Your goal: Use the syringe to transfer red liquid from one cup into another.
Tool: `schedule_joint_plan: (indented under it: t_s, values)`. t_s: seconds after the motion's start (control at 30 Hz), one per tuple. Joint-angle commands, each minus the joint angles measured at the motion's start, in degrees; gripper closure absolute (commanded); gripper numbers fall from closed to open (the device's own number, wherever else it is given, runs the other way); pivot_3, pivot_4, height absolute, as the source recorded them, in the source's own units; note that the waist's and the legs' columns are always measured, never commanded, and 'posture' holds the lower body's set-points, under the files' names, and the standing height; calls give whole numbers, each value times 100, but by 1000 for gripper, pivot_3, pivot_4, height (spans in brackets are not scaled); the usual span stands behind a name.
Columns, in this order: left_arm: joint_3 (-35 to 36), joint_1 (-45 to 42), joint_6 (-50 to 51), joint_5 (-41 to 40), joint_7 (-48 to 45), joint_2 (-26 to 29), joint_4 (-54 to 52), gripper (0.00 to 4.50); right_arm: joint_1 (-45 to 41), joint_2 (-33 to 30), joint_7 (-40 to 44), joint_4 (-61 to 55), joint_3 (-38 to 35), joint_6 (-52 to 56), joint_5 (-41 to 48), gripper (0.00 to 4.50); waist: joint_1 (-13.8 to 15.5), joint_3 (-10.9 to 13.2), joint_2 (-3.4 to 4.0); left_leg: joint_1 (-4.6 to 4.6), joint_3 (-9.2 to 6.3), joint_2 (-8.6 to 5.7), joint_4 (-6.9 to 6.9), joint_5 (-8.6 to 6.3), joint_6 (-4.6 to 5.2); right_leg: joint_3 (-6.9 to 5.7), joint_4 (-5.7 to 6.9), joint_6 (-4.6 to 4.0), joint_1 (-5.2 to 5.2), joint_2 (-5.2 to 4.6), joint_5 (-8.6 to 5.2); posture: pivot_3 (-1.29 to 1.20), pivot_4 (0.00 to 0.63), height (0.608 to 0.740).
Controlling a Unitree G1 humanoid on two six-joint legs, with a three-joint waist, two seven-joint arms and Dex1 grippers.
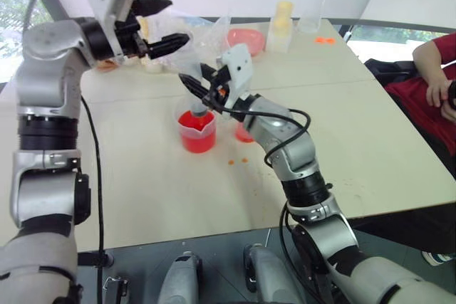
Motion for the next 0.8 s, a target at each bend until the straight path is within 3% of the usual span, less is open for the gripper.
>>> schedule_joint_plan:
  t_s: [0.03, 0.17, 0.8]
  values:
    - [-1, -268, -165, 132, 128, -50, 112, 2551, -120, 246, 197, -355, 285, -233, 82, 3103, 1, 0, 0, 0, 0, 0, 0, 0, 0, 0, 0, 0, 0, 0, 0, 0, 150, 740]
    - [-15, -323, -200, 118, 65, -68, 172, 4470, -28, 336, 209, -340, 369, -254, 30, 3103, 1, 0, 0, 0, 0, 0, 0, 0, 0, 0, 0, 0, 1, -1, 0, 0, 150, 740]
    - [165, -715, -368, 278, 197, 102, 567, 4470, 316, 901, 450, 253, 741, -702, -152, 3103, 2, 0, 0, 0, -1, 0, 1, 0, 0, 0, 0, 0, 1, 0, 0, 0, 150, 740]
